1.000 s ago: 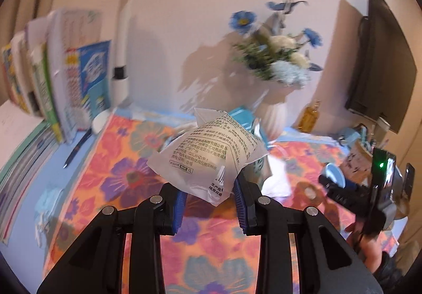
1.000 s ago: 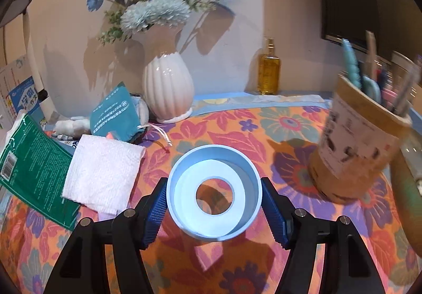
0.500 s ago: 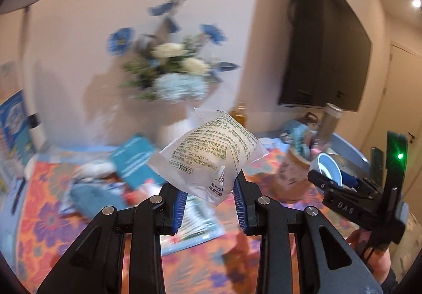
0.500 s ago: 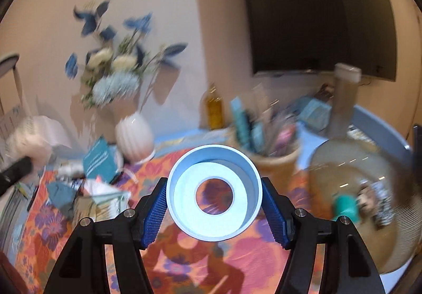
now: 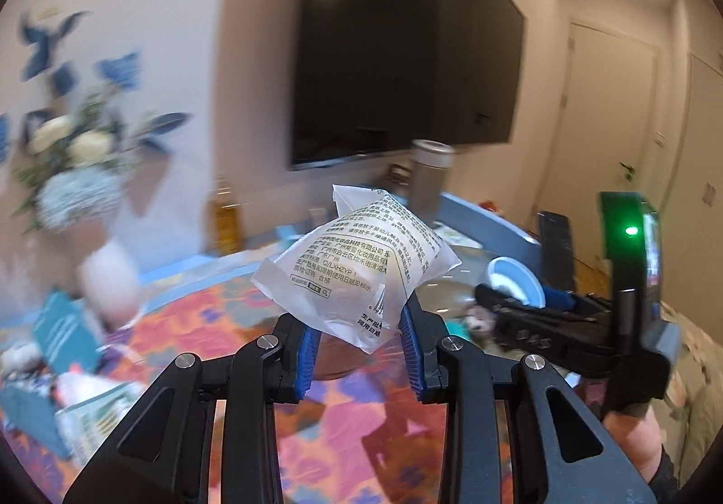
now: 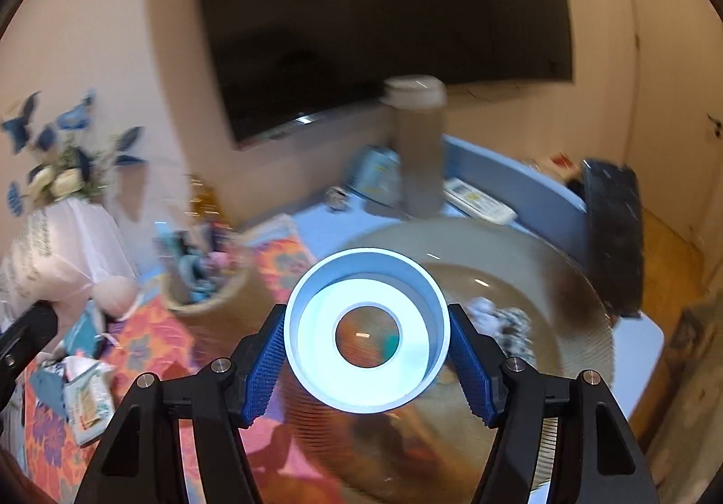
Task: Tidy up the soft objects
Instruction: 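Carry white bag in left tool and blue ring in right tool to bowl, then open left tool dropping white bag while right tool releases ring into bowl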
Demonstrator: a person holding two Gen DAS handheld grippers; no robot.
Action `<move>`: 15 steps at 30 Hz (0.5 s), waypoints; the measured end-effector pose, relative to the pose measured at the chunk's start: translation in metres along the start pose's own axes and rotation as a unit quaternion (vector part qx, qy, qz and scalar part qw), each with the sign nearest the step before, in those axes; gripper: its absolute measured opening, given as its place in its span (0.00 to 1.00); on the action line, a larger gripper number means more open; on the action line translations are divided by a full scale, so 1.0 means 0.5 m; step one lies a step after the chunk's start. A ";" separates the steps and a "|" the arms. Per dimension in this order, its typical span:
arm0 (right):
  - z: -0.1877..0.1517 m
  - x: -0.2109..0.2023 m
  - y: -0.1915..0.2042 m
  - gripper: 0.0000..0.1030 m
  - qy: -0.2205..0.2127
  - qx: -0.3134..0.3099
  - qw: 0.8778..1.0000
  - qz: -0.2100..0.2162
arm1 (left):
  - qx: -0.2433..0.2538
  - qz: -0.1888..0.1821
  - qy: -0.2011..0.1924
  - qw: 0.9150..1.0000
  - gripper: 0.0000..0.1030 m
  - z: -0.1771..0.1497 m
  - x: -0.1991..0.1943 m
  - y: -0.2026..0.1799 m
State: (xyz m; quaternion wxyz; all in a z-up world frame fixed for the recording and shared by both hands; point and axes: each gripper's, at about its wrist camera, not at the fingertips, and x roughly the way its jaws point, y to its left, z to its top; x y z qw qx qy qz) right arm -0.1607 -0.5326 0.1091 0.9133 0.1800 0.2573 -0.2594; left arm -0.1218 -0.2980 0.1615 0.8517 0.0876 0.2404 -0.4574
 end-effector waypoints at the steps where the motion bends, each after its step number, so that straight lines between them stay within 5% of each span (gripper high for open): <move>1: -0.001 0.004 -0.015 0.65 0.004 0.006 1.000 -0.003 | 0.007 -0.008 0.003 1.000 0.28 0.002 0.013 -0.019; 7: -0.001 0.035 -0.084 0.65 0.023 0.017 0.999 -0.022 | 0.037 -0.042 0.025 0.998 0.28 0.013 0.081 -0.104; 15: -0.008 0.067 -0.118 0.66 0.043 0.024 0.998 -0.036 | 0.052 -0.055 0.065 0.995 0.28 0.007 0.177 -0.126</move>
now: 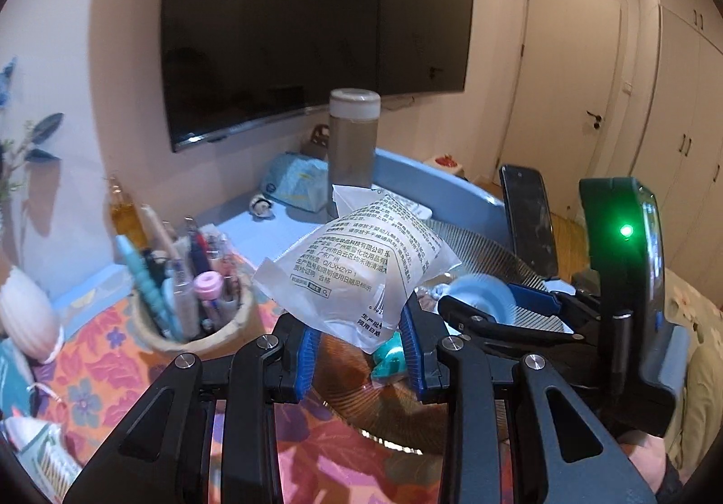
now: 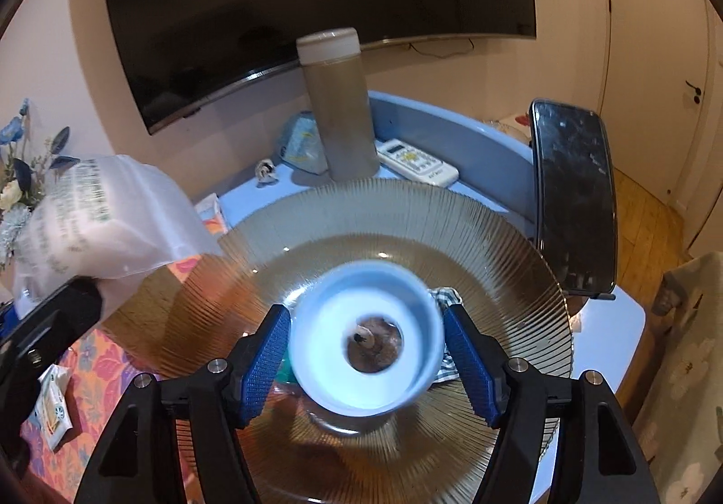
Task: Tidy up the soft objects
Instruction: 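Open left tool dropping white bag while right tool releases ring into bowl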
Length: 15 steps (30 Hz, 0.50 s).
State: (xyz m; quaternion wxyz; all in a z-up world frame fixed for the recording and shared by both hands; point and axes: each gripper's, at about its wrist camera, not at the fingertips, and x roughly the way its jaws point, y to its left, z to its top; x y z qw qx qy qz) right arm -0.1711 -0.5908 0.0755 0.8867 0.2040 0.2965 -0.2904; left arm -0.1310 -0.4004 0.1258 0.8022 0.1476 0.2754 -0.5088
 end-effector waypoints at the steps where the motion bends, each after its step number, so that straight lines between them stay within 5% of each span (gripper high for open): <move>1: -0.001 0.007 -0.001 0.67 0.004 0.000 1.000 0.001 | 0.003 -0.002 0.008 1.000 0.29 -0.001 0.013 0.000; 2: -0.002 0.013 -0.001 0.70 0.009 0.000 1.000 0.000 | 0.007 -0.009 0.019 1.000 0.29 -0.003 0.027 -0.001; 5: -0.009 0.026 -0.002 0.80 0.015 -0.002 1.000 -0.015 | -0.002 -0.024 0.048 0.999 0.50 -0.011 0.058 0.005; 7: -0.011 0.031 -0.009 0.80 0.017 0.001 1.000 -0.025 | -0.010 -0.025 0.045 0.999 0.73 -0.018 0.060 0.011; 15: -0.008 0.010 -0.024 0.81 0.005 0.008 0.999 -0.031 | -0.008 -0.030 0.035 0.999 0.76 -0.030 0.020 0.020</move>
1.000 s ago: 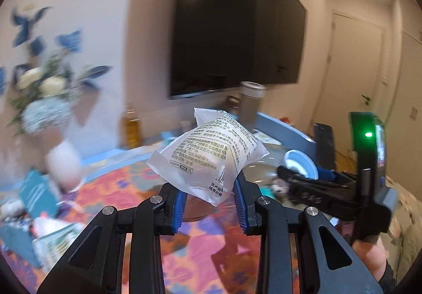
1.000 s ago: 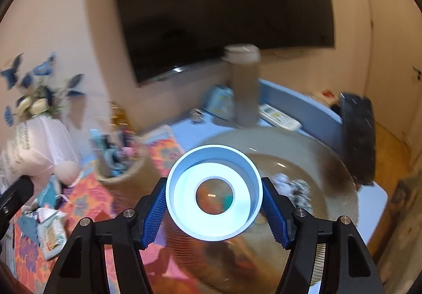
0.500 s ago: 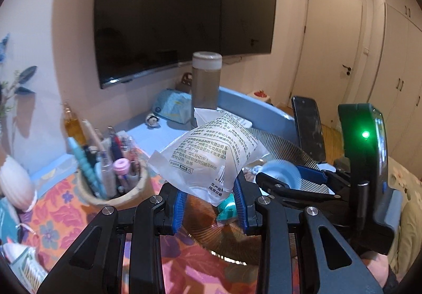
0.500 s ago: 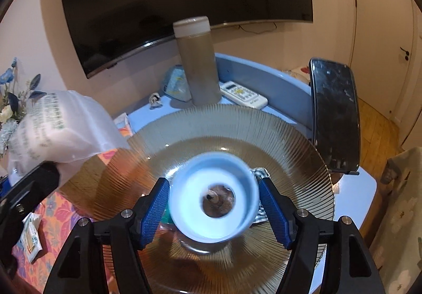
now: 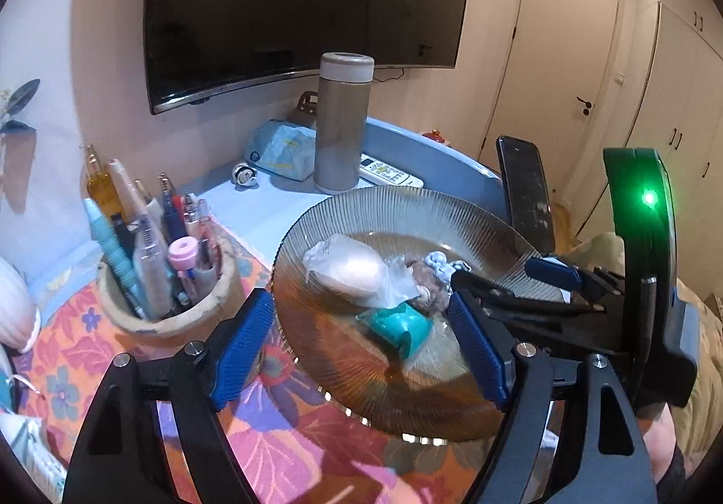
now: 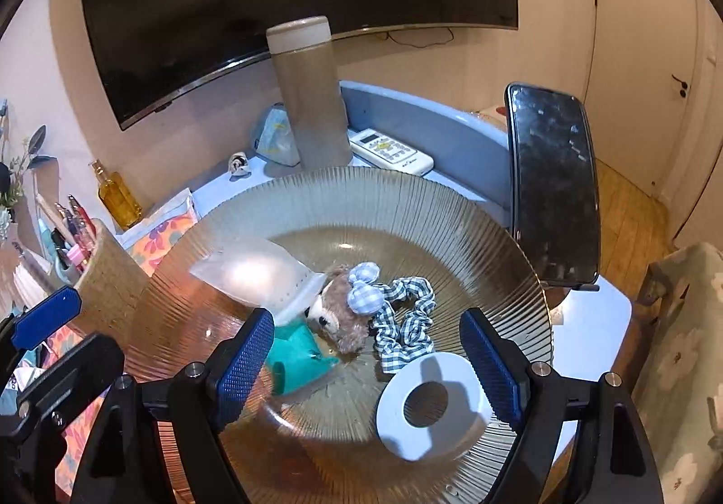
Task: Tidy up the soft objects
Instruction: 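Open left tool dropping white bag while right tool releases ring into bowl, then bring both open tools back over the table items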
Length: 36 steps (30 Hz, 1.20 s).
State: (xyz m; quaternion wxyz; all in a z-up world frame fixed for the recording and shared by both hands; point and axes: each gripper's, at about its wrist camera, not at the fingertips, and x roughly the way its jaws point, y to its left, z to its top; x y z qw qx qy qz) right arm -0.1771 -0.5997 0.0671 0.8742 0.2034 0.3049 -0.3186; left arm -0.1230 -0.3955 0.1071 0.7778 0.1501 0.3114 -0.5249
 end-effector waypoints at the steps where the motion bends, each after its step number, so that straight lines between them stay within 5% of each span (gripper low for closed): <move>1: 0.000 -0.006 0.004 0.81 -0.002 -0.002 1.000 0.001 | -0.001 0.000 -0.002 1.000 0.76 -0.001 -0.010 0.003; 8: -0.008 -0.045 0.058 0.81 -0.021 -0.023 0.999 0.028 | -0.019 0.027 -0.026 0.999 0.77 -0.036 -0.124 0.069; 16: -0.036 -0.087 0.175 0.81 -0.041 -0.054 0.993 0.101 | -0.038 0.149 -0.059 0.986 0.77 -0.098 -0.312 0.189; 25: -0.104 -0.144 0.384 0.82 -0.071 -0.158 0.973 0.153 | -0.084 0.308 -0.073 0.945 0.79 -0.195 -0.537 0.340; 29: -0.146 -0.171 0.469 0.83 -0.084 -0.197 0.961 0.177 | -0.074 0.384 -0.075 0.917 0.80 -0.215 -0.655 0.380; 34: -0.184 -0.183 0.555 0.83 -0.089 -0.238 0.947 0.194 | -0.091 0.440 -0.094 0.888 0.87 -0.225 -0.775 0.410; 36: -0.196 -0.185 0.579 0.83 -0.089 -0.248 0.943 0.202 | -0.105 0.439 -0.102 0.886 0.91 -0.237 -0.783 0.420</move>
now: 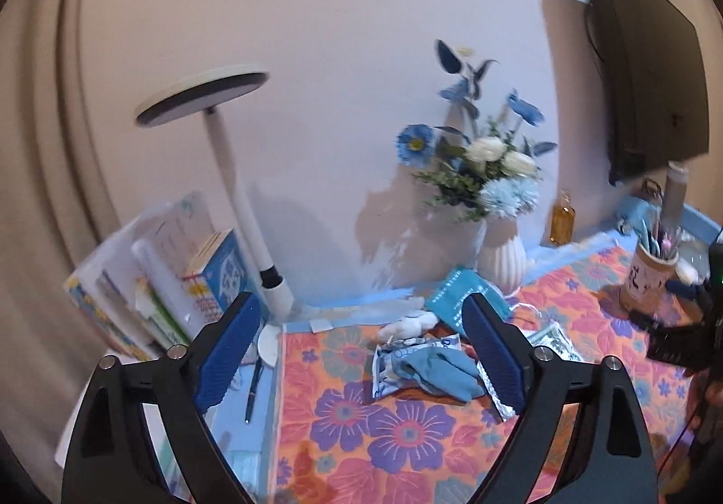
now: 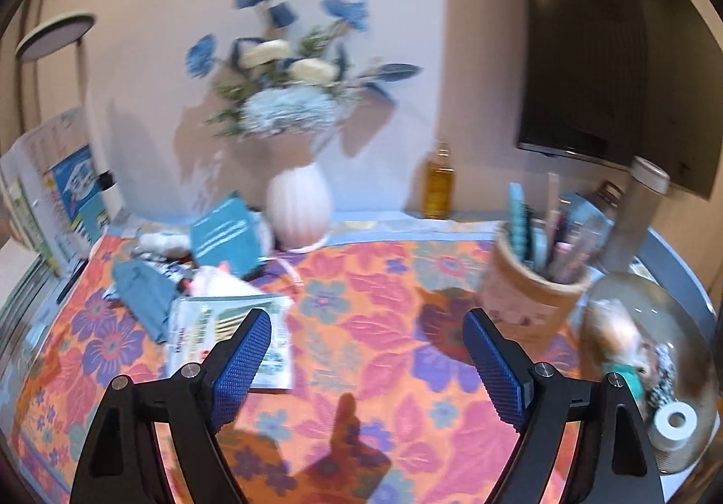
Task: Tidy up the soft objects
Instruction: 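Bring both open tools back over the table items, then grasp blue glove with left tool while right tool grasps cotton-swab bag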
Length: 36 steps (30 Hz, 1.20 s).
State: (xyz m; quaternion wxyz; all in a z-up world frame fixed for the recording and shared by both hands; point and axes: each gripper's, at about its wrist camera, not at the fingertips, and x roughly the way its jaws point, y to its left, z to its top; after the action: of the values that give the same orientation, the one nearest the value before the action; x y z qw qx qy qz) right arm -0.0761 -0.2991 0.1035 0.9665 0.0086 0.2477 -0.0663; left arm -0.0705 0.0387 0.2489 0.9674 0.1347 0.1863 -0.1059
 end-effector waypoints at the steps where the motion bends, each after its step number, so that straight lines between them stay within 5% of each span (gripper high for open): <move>1: -0.001 0.005 0.012 0.83 -0.001 -0.003 1.000 0.005 | -0.011 -0.003 0.004 1.000 0.94 -0.008 0.008 0.002; 10: -0.012 0.064 0.068 0.83 0.005 -0.035 0.999 0.017 | -0.061 -0.066 0.090 0.992 0.94 -0.158 0.204 -0.131; 17: -0.031 0.121 0.094 0.85 0.018 -0.043 0.999 0.028 | -0.107 -0.111 0.133 0.979 0.94 -0.242 0.294 -0.156; 21: -0.066 0.175 0.092 0.85 0.035 -0.008 0.999 0.037 | -0.126 -0.103 0.140 0.977 0.94 -0.289 0.314 -0.141; 24: -0.076 0.204 0.089 0.85 0.065 0.002 0.997 0.033 | -0.177 -0.107 0.196 0.959 0.94 -0.314 0.357 -0.111; 31: -0.078 0.214 0.109 0.94 0.071 -0.017 0.997 0.017 | -0.295 -0.163 0.209 0.918 0.94 -0.345 0.382 -0.035; 36: -0.080 0.208 0.119 0.95 0.063 -0.032 0.997 0.008 | -0.308 -0.159 0.202 0.916 0.94 -0.347 0.375 -0.033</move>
State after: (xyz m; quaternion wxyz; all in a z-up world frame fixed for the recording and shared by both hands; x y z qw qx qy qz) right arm 0.0028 -0.2512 0.0175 0.9492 -0.0158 0.3101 -0.0504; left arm 0.0379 0.0461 0.0173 0.8730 -0.1833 0.4204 -0.1661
